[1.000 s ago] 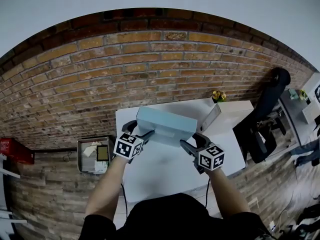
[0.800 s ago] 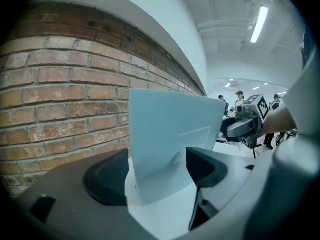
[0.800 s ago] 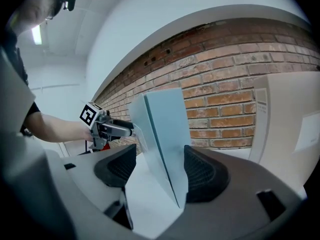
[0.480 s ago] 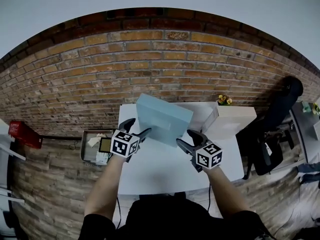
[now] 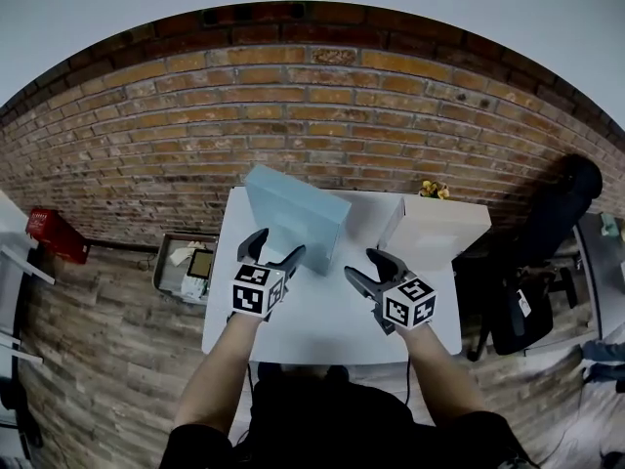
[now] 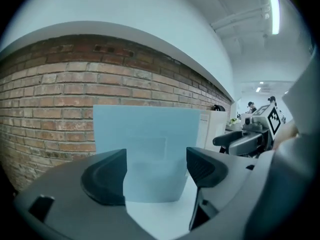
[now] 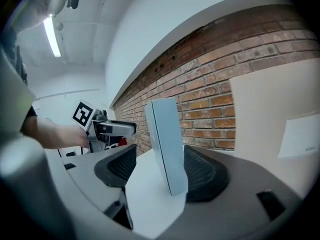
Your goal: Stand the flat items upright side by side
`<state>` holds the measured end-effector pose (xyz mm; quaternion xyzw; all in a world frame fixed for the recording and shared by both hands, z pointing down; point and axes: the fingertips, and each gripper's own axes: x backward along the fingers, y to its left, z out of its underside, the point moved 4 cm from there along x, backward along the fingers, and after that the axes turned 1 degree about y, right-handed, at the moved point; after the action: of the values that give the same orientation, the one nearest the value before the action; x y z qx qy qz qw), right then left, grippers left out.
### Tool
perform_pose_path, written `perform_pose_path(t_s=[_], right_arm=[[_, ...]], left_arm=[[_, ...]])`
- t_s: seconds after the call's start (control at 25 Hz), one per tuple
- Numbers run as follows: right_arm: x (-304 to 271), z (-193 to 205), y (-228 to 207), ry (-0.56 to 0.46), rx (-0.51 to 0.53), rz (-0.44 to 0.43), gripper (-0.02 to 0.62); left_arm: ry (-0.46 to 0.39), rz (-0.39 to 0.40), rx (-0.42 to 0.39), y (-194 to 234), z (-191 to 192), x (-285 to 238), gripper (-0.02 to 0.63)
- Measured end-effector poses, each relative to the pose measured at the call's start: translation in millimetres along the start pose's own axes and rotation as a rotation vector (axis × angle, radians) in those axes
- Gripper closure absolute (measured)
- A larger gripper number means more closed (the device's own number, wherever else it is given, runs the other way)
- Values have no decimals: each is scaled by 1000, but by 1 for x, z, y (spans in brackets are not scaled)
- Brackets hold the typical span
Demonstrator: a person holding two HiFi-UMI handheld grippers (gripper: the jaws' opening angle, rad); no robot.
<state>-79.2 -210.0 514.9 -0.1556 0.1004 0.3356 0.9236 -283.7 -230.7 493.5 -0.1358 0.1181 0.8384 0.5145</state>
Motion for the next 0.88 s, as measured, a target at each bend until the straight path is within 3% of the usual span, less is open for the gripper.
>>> perform_pose_path(t_s=[0.2, 0.44, 0.72, 0.88], right_arm=[[32, 3, -23, -2, 3, -4, 288], [23, -12, -10, -12, 18, -95, 279], [-17, -19, 5, 13, 31, -141, 194], [-44, -30, 2, -7, 8, -108, 123]], left_arm=[[-29, -80, 47, -48, -6, -10, 221], [-4, -112, 39, -72, -8, -18, 206], [24, -159, 30, -55, -4, 8, 207], [42, -170, 19, -33, 1, 24, 207]])
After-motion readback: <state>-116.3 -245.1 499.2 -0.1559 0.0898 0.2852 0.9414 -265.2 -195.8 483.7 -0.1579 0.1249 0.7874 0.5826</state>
